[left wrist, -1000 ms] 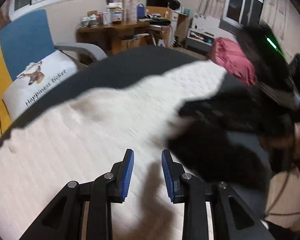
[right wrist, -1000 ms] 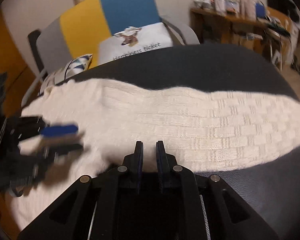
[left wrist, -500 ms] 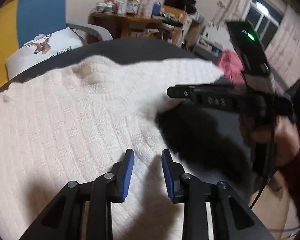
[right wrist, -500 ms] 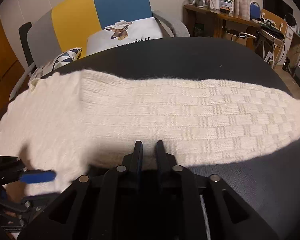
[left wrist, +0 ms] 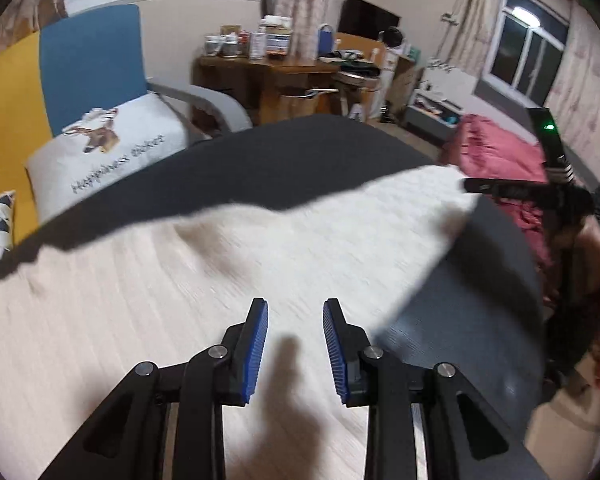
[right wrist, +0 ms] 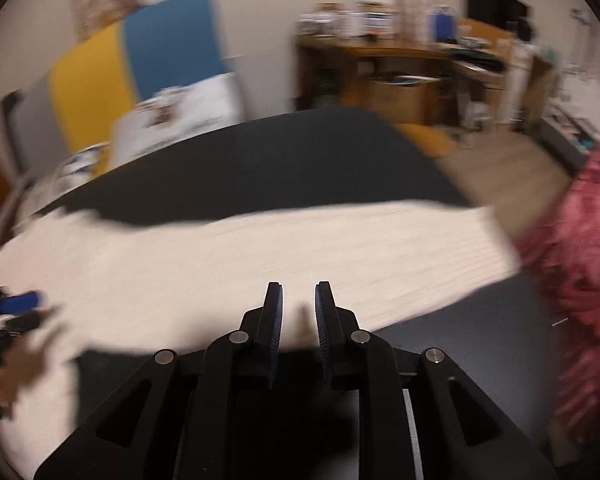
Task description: Fold clothes
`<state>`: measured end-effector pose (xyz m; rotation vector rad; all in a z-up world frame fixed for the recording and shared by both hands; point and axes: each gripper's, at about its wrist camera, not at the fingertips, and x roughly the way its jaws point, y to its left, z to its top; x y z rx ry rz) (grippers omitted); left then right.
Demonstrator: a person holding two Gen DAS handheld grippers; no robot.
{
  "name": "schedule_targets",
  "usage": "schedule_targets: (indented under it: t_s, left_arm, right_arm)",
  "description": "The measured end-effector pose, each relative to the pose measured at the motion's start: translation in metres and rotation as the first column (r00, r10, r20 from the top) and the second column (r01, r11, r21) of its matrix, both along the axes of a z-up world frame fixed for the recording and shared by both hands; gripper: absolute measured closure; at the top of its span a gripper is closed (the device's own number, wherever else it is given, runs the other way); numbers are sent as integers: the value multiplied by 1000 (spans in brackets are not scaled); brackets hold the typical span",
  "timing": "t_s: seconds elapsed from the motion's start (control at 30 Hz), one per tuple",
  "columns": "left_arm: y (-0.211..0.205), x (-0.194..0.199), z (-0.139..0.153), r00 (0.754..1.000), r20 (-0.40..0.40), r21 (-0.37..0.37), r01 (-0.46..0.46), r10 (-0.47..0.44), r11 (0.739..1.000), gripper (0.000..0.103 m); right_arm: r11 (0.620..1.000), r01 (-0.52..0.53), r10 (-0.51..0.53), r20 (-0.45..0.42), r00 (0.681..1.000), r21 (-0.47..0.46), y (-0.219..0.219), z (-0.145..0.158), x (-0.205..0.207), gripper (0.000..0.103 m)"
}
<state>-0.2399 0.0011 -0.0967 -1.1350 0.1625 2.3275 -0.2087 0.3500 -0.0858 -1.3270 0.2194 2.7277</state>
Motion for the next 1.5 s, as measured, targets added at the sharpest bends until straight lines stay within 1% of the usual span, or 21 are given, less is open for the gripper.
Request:
schedule_targets:
  t_s: [0.07, 0.13, 0.17, 0.3, 0.37, 0.4, 0.47, 0.53, 0.6, 0.7, 0.73, 0.77, 0.83, 1.07, 1.2, 1.3, 1.33, 1.37, 1.43, 1.47, 1.5]
  left_arm:
    - [-3, -20, -11, 999, 14, -36, -28, 29, 999, 74]
    - [-3, -33, -27, 997, 67, -63, -38, 42, 997, 74]
    - [-1, -43, -37, 994, 98, -80, -48, 55, 996, 74]
    - [2, -46, -42, 994, 91, -66, -52, 58, 996, 74]
    - [5, -44, -37, 996, 79, -81, -37, 44, 996, 74]
    - [7, -42, -33, 997, 66, -84, -24, 29, 996, 74]
    - [13, -38, -23, 999, 45, -53, 19, -17, 998, 74]
    - [24, -33, -15, 998, 14, -54, 58, -57, 997, 74]
    - [35, -31, -8, 997, -8, -45, 78, -79, 996, 74]
    - [63, -24, 2, 987, 0, -13, 159, -159, 987, 74]
    - [72, -22, 4, 982, -1, -8, 187, -187, 982, 74]
    - [84, -20, 4, 976, -4, -19, 217, -217, 976, 74]
    - [104, -18, 2, 967, -3, -36, 255, -255, 966, 74]
    - [175, -22, -13, 939, 28, -102, 343, -342, 934, 74]
    - [202, -29, -20, 932, 50, -92, 362, -359, 928, 74]
    - [214, -33, -28, 929, 65, -116, 370, -364, 922, 74]
    - [216, -34, -32, 929, 73, -131, 371, -364, 920, 74]
    - [217, -34, -35, 929, 76, -134, 370, -363, 919, 74]
    - [216, -33, -40, 931, 76, -127, 365, -358, 922, 74]
    - [214, -32, -40, 933, 73, -118, 359, -353, 926, 74]
    - [212, -31, -41, 935, 70, -110, 354, -348, 929, 74]
  right_arm:
    - [998, 55, -55, 34, 998, 5, 31, -7, -14, 85]
    - [995, 95, -94, 80, 992, -12, 59, -19, -25, 85]
    - [995, 99, -96, 99, 990, -24, 67, -26, -26, 85]
    - [997, 77, -73, 114, 991, -30, 71, -36, -15, 85]
    - [983, 91, -80, 72, 994, -158, 85, -32, -1, 84]
    - [965, 91, -87, 26, 996, -244, 97, -28, 7, 83]
    - [909, 77, -112, -64, 992, -410, 121, -20, 25, 70]
    - [825, 16, -112, -135, 984, -565, 148, -21, 38, 39]
    - [743, -15, -120, -156, 980, -669, 171, -31, 39, 34]
    - [630, -7, -153, -133, 979, -776, 201, -51, 30, 34]
    - [621, 3, -161, -124, 979, -784, 206, -56, 27, 34]
    - [629, 18, -169, -114, 979, -777, 208, -60, 24, 34]
    - [608, 10, -143, -97, 985, -794, 210, -70, 13, 34]
    - [644, -82, 16, -93, 996, -761, 203, -65, 3, 34]
    - [666, -147, 141, -70, 988, -732, 190, -55, -2, 34]
    - [755, -173, 234, 14, 972, -633, 173, -49, -17, 34]
    - [787, -169, 248, 53, 967, -593, 169, -49, -21, 38]
    - [820, -171, 255, 81, 964, -546, 165, -47, -23, 47]
    - [880, -159, 246, 143, 959, -446, 158, -45, -23, 93]
    - [896, -153, 240, 167, 956, -416, 156, -47, -23, 98]
    - [906, -149, 232, 170, 958, -397, 153, -47, -21, 98]
